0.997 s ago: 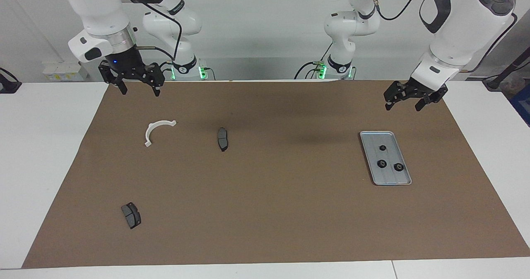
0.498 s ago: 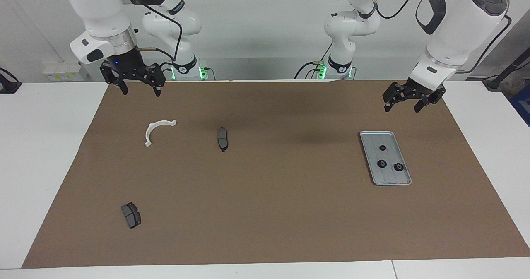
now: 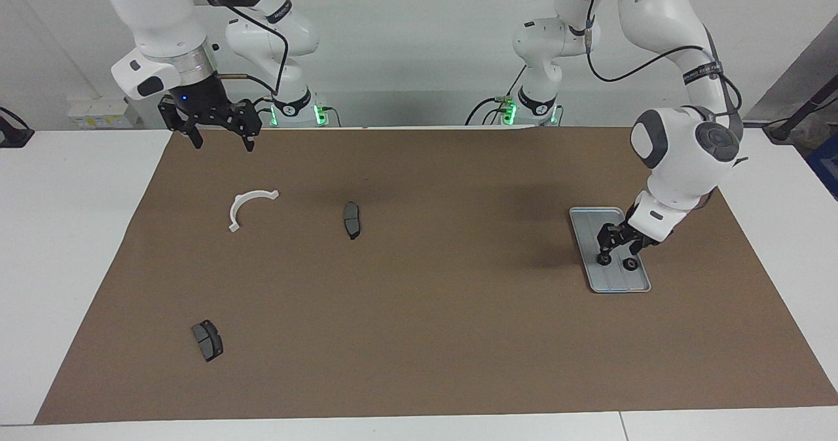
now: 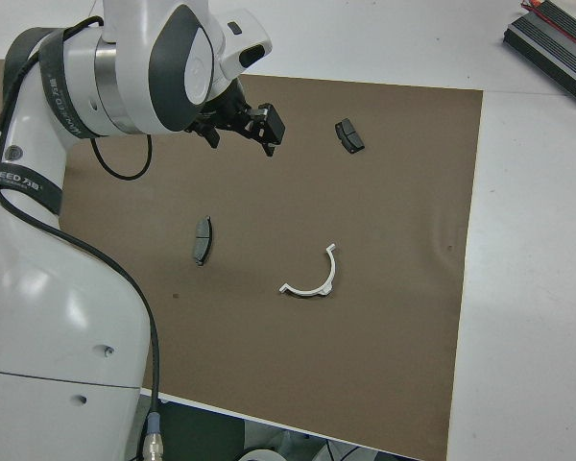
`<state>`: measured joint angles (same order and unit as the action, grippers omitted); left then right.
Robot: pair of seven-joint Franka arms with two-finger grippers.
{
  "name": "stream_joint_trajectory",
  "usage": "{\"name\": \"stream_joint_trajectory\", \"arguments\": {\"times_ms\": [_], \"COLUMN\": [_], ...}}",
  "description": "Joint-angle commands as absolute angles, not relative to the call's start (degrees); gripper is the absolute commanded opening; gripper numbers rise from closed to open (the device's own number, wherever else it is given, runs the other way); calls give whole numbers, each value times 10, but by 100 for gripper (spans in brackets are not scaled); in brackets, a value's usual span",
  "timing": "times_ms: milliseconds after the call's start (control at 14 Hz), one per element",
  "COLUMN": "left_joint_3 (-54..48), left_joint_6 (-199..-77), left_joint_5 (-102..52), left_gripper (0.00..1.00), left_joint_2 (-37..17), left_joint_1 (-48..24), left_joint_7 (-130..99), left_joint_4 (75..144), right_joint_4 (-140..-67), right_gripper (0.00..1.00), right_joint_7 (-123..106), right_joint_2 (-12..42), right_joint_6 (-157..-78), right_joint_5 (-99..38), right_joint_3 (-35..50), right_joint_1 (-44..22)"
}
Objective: Place bearing gear from tray to pile
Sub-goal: 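Reach the left gripper down to a black gear in the tray, then grasp the black gear with the left gripper and lift it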
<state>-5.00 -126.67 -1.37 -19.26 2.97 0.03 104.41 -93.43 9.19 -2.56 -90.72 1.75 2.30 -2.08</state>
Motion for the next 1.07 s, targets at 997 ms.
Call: {"name": "stream_joint_trajectory", "arguments": {"times_ms": [997], "left_joint_3": [-49], "left_joint_6": [-1337], "left_joint_5": [-6], "left_gripper": [46], "left_joint_2": [-182], "left_joint_1": [45], "left_joint_7": [3], "left_joint_4": [1147], "right_joint_4": [-952], "right_gripper": [100], "right_joint_7": [81], "right_joint_2": [-40], "right_joint_6": [-910], "right_joint_5": [11], "right_joint_3": [21], "right_joint_1": [-18]}}
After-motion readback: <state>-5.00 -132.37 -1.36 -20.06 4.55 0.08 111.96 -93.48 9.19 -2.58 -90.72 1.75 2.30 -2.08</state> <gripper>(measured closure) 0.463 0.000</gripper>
